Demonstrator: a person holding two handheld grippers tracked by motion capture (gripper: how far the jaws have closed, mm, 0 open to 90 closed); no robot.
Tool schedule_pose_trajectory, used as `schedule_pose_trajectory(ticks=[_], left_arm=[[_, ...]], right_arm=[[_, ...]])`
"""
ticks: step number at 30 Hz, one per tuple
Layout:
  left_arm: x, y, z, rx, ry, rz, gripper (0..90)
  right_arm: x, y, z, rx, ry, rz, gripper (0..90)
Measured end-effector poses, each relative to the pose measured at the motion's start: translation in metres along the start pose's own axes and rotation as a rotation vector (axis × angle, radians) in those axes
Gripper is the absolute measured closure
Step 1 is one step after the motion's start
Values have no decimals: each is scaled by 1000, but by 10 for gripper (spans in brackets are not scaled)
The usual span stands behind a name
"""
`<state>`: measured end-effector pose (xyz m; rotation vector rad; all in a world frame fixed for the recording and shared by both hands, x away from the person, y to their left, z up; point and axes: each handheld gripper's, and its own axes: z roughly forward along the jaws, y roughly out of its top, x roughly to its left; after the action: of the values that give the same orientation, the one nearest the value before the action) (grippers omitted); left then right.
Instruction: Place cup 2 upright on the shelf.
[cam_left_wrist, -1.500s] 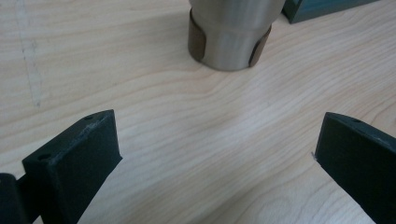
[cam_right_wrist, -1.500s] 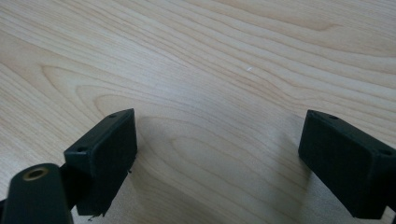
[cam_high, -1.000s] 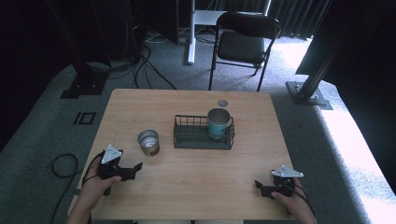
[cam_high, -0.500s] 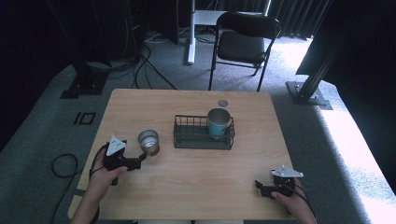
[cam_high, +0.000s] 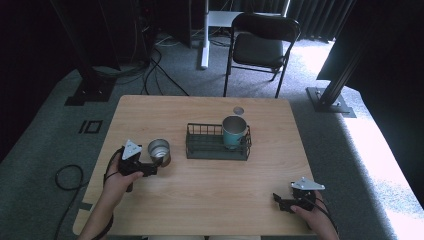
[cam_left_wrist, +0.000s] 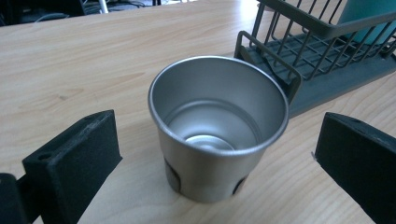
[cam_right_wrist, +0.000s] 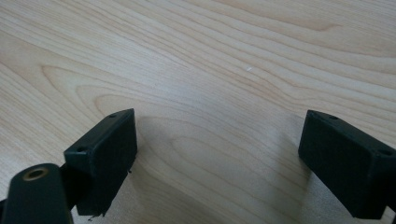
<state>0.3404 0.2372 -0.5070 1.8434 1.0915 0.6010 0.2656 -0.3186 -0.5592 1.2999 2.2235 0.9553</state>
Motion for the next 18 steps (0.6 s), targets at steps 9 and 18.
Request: schedule_pose_trajectory(ticks=[9,18], left_arm=[[-3,5,13,-9,9,-11,5],[-8,8,25,8,0,-4,5]], right_arm=[[0,0,0,0,0,0,111],[0,0,0,0,0,0,111]])
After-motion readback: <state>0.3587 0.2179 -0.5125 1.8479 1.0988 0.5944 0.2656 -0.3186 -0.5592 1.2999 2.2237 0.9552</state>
